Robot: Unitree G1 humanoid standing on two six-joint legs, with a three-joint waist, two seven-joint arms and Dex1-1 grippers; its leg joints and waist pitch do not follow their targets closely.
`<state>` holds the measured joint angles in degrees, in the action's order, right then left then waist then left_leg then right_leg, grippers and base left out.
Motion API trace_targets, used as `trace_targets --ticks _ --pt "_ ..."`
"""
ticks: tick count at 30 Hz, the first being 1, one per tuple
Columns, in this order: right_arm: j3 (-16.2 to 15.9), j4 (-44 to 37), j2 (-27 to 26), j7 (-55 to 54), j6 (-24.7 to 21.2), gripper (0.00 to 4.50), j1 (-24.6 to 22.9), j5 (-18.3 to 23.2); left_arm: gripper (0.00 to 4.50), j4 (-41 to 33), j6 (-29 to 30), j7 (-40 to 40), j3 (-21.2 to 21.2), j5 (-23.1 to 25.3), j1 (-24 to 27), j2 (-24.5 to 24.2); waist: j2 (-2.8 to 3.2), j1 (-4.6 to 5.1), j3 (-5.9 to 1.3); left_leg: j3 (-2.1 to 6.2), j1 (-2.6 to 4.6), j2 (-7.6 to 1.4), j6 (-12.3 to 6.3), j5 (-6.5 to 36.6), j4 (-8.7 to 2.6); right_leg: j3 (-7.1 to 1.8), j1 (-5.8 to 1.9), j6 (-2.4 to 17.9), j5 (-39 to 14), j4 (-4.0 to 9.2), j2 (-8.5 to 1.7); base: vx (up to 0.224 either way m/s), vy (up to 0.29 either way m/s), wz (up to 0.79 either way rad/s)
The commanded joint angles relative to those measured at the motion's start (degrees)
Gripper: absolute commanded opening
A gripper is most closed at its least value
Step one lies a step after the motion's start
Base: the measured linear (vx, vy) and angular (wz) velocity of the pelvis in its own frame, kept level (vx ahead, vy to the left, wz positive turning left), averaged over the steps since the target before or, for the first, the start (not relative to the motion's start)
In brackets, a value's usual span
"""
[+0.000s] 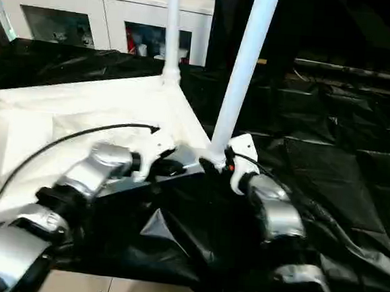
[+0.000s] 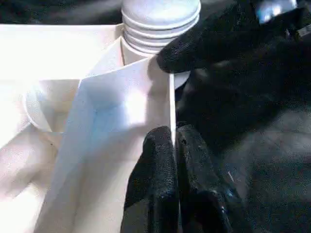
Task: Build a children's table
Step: Rotate leg to tighten
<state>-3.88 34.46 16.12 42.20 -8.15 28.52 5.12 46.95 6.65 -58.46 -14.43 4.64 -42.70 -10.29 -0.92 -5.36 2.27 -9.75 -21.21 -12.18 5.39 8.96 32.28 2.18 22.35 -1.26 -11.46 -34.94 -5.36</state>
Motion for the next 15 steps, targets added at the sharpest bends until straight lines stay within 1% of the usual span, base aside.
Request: trace_targets --ticks 1,3,6,9,11,15 --pt "-2.14 -2.32 1.18 6.02 0.43 3.75 -0.48 0.71 0.0 -1.32 -2.7 -6.19 -1.52 -2.01 0.7 0.41 -0.41 -0.15 -3.23 -0.55 0.54 -0.45 -3.54 13.14 -3.29 -1.3 -2.49 13.81 -5.08 4.08 -1.84 0.0 0.0 0.0" --pt "-2.27 -2.38 2.22 7.15 0.77 3.75 -0.45 0.43 0.0 -1.01 -3.04 -7.28 -1.44 -2.07 0.51 -0.18 -0.34 -0.46 -3.3 -0.61 0.56 -0.57 -3.63 12.31 -3.2 -1.29 -2.49 14.48 -3.32 3.8 -1.85 0.0 0.0 0.0" --pt "-2.19 -2.6 2.85 8.01 0.62 3.75 -0.39 0.63 0.0 -0.77 -3.18 -8.21 -1.16 -2.18 0.25 -0.51 -0.43 -0.46 -3.37 -0.62 0.51 -0.5 -3.57 11.69 -3.12 -1.24 -2.59 15.13 -2.01 3.59 -1.89 0.0 0.0 0.0" --pt "-2.33 -3.0 3.13 9.03 0.54 3.75 -0.47 0.93 0.0 -0.98 -2.86 -9.48 -1.04 -2.6 0.22 -0.73 -0.56 -0.59 -3.4 -0.68 0.42 -0.42 -4.06 10.72 -3.0 -1.24 -2.69 15.21 -1.4 3.53 -1.93 0.0 0.0 0.0" --pt "-2.71 -3.27 3.4 9.8 0.55 3.75 -0.58 1.02 0.0 -1.1 -2.92 -10.06 -1.09 -2.75 0.25 -0.9 -0.44 -0.66 -3.44 -0.67 0.45 -0.49 -4.13 10.34 -2.97 -1.22 -2.63 15.24 -1.03 3.46 -1.91 0.0 0.0 0.0" --pt "-3.2 -3.79 3.63 11.93 0.38 3.75 -0.88 1.15 0.0 -0.98 -3.36 -11.13 -0.95 -2.97 0.17 -1.29 -0.56 -0.81 -3.4 -0.7 0.45 -0.52 -4.17 10.72 -2.98 -1.2 -2.62 15.26 -1.49 3.48 -1.87 0.0 0.0 0.0"
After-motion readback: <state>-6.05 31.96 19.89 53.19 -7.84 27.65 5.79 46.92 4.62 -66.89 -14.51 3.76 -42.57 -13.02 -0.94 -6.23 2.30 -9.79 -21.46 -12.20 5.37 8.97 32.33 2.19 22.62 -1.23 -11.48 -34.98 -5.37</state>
